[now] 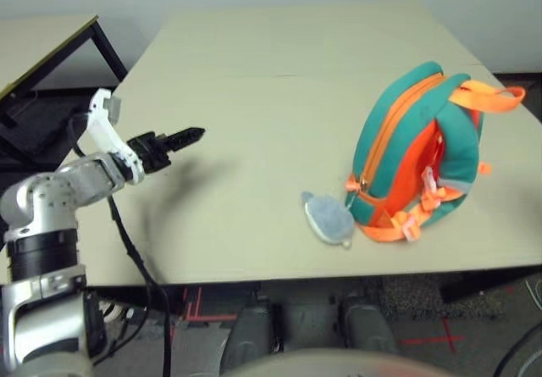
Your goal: Put the pencil case into the backpack and zip it.
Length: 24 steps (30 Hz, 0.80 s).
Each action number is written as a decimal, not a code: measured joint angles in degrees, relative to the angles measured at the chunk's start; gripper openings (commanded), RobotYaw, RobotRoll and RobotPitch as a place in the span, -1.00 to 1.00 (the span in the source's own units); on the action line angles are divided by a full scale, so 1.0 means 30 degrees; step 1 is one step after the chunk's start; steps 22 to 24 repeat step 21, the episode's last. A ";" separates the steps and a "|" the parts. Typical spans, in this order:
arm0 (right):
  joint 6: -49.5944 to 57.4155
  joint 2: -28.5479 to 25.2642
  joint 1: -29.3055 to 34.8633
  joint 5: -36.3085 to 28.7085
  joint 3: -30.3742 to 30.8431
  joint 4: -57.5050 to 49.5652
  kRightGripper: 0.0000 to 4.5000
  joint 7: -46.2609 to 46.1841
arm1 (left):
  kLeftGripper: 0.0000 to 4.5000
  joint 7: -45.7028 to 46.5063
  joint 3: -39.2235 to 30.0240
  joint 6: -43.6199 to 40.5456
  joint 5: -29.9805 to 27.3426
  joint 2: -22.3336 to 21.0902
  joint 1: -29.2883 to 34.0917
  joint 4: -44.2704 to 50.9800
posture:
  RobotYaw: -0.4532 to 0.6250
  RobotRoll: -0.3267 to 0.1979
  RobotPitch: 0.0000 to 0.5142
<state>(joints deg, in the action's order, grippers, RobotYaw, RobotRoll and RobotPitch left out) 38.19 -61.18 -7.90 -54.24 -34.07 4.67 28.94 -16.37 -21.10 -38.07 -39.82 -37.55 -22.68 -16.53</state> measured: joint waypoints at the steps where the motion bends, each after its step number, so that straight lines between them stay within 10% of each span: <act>1: -0.0904 0.0725 -0.1026 0.0895 0.0934 0.0849 1.00 0.0272 | 1.00 0.0126 0.0214 0.1523 0.1092 0.0154 0.0091 -0.0525 | -0.17 0.25 -0.98; 10: -0.8385 0.5457 -0.7119 0.7076 0.4189 0.9426 1.00 0.2139 | 1.00 0.0664 0.0701 1.0561 0.6404 0.1547 0.0134 -0.4784 | -0.14 0.25 -0.84; 24: -1.4131 0.8336 -0.7797 1.0475 0.4776 1.4614 1.00 0.2343 | 1.00 0.0447 0.1622 1.4766 0.9022 0.2690 -0.1168 -0.8828 | -0.18 0.25 -0.75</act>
